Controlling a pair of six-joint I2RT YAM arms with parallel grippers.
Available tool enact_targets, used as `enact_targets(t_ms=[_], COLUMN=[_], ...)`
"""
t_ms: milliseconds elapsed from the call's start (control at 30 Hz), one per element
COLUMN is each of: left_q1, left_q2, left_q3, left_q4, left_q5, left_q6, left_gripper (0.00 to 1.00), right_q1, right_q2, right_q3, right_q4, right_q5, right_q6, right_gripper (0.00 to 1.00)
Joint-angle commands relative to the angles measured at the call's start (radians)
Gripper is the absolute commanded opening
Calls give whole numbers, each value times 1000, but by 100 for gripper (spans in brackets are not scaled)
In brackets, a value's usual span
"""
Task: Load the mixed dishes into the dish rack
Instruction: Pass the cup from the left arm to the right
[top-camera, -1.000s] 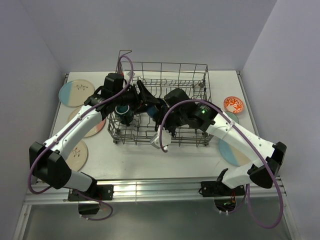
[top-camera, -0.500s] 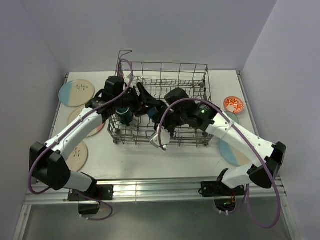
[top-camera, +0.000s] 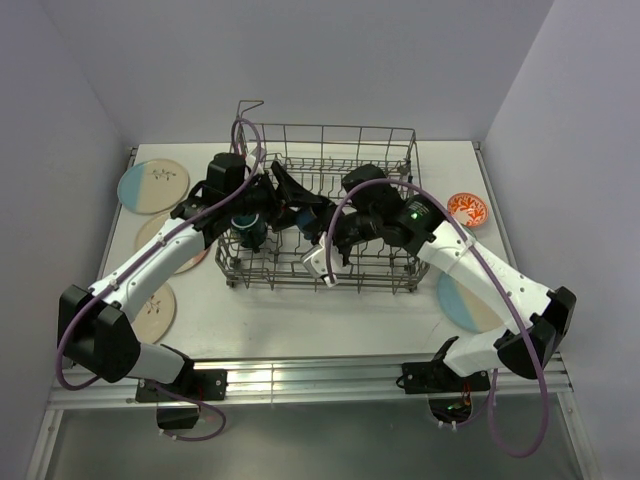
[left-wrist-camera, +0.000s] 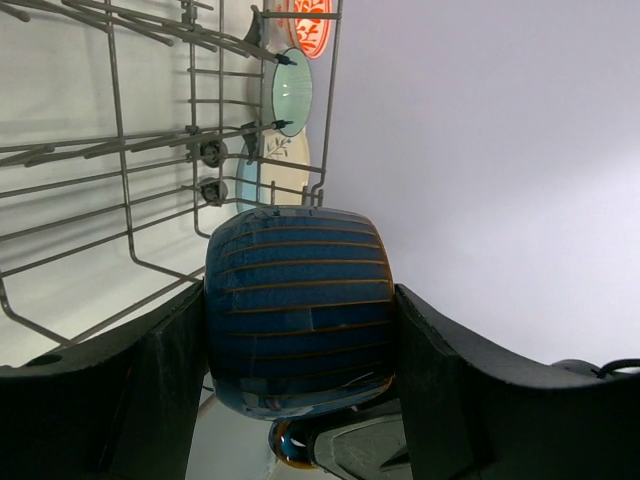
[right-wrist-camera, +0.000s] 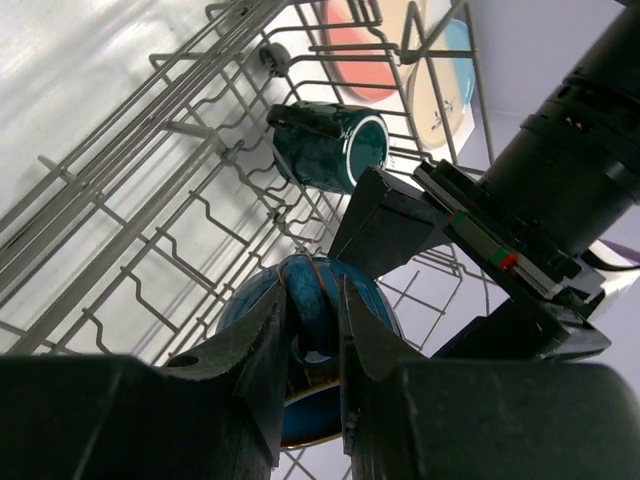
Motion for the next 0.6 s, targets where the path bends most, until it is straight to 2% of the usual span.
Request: enact_targets(t_ms=[0,133,567], left_q1=[28,27,30], left_q2=[-59,-38,16], left_q3=[13,30,90], left_q4=[131,144,94], left_q5=[28,42,74], left_q6=[-18,-32,12], left_gripper=[65,75,77], right_q1=[-62,-65,-69], right_q2=[-73,-87,-79], right_q3=[-2,-27,-53], right_q4=[45,47,47], right_q5=[-16,-30,-18], right_q6=[129,123,79], right_gripper=[0,0,0])
